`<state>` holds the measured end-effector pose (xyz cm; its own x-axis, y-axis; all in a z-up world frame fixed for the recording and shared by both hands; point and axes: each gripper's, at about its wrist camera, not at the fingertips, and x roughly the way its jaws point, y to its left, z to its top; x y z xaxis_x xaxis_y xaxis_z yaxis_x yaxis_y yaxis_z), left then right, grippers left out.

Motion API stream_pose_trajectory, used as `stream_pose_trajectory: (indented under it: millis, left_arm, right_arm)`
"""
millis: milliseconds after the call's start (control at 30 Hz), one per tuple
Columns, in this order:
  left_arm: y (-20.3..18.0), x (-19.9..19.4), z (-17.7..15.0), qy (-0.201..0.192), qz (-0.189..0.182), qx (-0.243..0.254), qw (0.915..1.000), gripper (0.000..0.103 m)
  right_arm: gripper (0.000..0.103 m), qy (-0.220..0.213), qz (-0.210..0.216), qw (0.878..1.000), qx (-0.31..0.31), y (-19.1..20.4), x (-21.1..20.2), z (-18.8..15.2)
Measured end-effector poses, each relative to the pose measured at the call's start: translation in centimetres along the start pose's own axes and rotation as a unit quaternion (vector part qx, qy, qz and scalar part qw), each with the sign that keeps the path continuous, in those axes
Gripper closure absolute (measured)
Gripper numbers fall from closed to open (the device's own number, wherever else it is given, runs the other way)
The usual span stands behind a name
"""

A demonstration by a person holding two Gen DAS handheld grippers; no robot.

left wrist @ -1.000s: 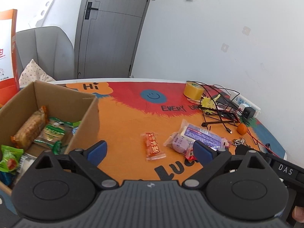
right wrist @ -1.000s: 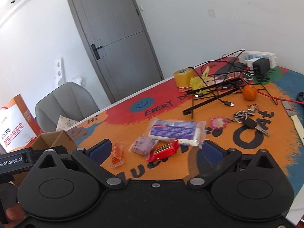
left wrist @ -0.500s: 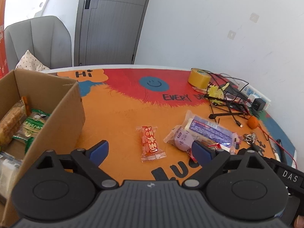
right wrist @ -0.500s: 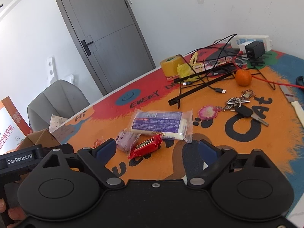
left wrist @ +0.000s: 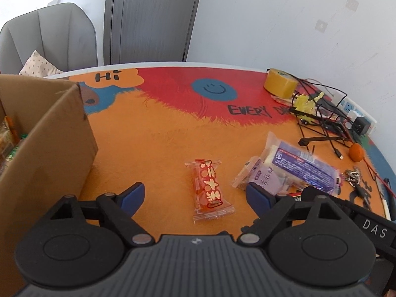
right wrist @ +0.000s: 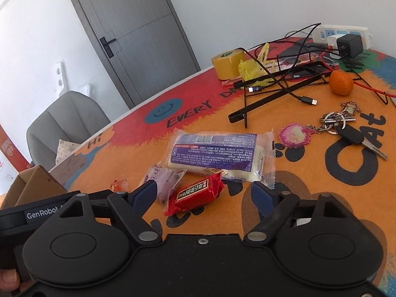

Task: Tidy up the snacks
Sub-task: 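Grasp the red-white snack stick with left tool while right tool grasps red bar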

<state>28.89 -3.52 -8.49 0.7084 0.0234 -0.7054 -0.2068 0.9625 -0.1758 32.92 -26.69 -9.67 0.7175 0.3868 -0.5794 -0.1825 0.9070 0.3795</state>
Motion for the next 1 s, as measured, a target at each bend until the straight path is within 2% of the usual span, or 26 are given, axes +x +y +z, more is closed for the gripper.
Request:
stream_pose_trajectory:
  millis: [233, 400, 500, 533, 600, 633, 667, 1000]
  left_arm:
    - [-0.1, 1.7, -0.1, 0.009, 0.003, -0.008, 0.9999, 0.028]
    - [-0.5, 2.0, -0.1, -0.003, 0.014, 0.001, 0.9999, 0.033]
    - [-0.6, 2.0, -0.2, -0.007, 0.02, 0.008, 0.9997, 0.044]
    - [-0.6, 1.9, -0.2, -0.007, 0.021, 0.01, 0.9997, 0.052]
    - [-0.4, 1.8, -0.3, -0.008, 0.019, 0.012, 0.9997, 0.064]
    - [-0.4, 1.7, -0.3, -0.007, 0.017, 0.012, 0.9997, 0.074]
    - [-0.3, 1.7, -0.3, -0.005, 0.014, 0.012, 0.9998, 0.08]
    - [0.4, 0.0, -1.5, -0.005, -0.005, 0.006, 1.0, 0.085]
  right_arm:
    - [0.026, 0.003, -0.01, 1.0, -0.013, 0.6, 1.3, 0.2]
    - [0.028, 0.002, -0.023, 0.999, -0.026, 1.1, 2.2, 0.0]
    - [0.028, 0.0, -0.024, 0.999, -0.038, 1.6, 2.4, -0.2]
    - [0.028, 0.0, -0.025, 0.999, -0.042, 1.8, 2.4, -0.2]
    - [0.04, -0.001, -0.029, 0.998, -0.052, 2.0, 2.4, -0.4]
    - [0.047, -0.002, -0.033, 0.998, -0.055, 2.1, 2.4, -0.4]
    - [0.056, -0.002, -0.034, 0.998, -0.056, 2.1, 2.4, -0.5]
    - [0.065, 0.001, 0.002, 0.999, -0.038, 1.0, 0.6, -1.5]
